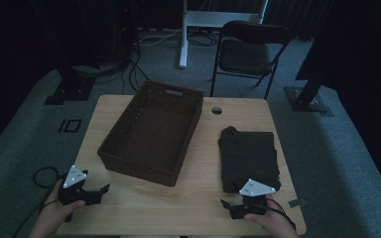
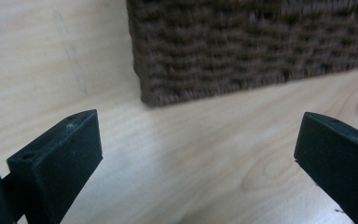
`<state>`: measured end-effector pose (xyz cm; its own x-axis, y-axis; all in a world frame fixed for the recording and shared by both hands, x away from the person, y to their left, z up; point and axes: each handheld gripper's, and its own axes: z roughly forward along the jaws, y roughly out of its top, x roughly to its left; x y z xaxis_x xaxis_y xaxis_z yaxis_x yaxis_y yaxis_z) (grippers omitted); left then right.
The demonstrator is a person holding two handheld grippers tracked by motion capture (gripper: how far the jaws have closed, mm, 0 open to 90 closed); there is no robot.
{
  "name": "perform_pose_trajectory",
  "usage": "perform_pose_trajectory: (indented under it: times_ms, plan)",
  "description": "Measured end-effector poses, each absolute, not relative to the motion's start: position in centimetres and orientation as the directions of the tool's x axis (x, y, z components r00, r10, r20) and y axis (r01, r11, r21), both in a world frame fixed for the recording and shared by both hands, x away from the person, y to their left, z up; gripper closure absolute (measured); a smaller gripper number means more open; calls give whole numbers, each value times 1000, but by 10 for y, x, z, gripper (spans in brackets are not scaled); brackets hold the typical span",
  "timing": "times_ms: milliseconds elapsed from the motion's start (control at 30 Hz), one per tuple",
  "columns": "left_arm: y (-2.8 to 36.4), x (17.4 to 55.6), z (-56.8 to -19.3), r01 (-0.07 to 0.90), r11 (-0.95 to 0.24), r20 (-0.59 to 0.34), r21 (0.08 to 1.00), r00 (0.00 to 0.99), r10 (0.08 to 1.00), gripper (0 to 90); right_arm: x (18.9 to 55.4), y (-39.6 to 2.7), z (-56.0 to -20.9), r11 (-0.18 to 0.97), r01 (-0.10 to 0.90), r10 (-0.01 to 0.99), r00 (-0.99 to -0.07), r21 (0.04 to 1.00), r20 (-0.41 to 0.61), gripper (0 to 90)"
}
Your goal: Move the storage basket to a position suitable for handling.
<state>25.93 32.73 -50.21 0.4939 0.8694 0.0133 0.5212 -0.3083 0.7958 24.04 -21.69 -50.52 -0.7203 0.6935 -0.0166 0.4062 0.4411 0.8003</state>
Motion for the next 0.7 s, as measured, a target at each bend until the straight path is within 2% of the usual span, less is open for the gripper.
perform_pose_trajectory:
  times_ms: [200,700]
  plan:
    - [330,267,-493,499,-295,7,815,500,866,12,248,-199,-494,372,404,690,-723,836,42,117]
    - [334,294,-468,440,-282,19,853,513,858,12,272,-157,-464,332,360,729,-685,872,6,135]
